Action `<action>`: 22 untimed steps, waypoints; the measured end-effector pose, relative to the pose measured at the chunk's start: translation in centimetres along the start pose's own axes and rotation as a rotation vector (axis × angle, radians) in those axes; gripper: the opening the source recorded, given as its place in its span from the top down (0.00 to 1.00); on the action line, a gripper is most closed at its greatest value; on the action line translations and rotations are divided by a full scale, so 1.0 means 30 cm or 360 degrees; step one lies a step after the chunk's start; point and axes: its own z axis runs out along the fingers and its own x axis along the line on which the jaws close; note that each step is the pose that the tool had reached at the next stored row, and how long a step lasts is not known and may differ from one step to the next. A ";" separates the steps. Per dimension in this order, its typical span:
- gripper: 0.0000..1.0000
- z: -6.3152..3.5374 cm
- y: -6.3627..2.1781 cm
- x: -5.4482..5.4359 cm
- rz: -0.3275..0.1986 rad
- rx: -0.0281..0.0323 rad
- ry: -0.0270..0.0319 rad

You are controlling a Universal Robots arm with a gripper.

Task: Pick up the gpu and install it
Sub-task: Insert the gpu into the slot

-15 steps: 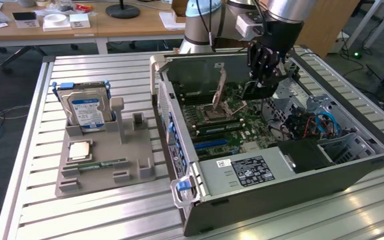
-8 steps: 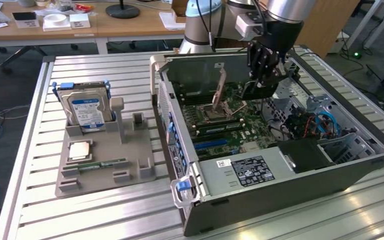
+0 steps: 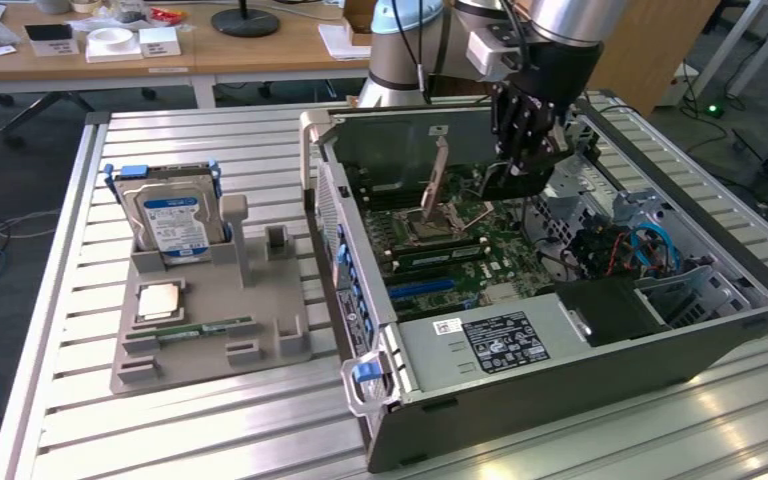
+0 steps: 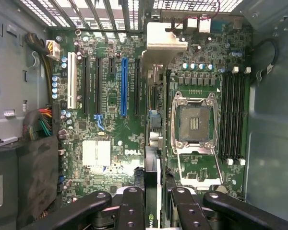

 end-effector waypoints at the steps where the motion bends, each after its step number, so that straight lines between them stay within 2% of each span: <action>1: 0.74 0.000 0.005 0.000 0.0000 0.00015 -0.00014; 7: 0.74 0.000 0.033 0.000 0.0000 0.00094 -0.00042; 17: 0.74 -0.001 0.034 0.032 0.0000 0.00098 -0.00044; 22: 0.74 -0.001 0.034 0.033 0.0000 0.00097 -0.00042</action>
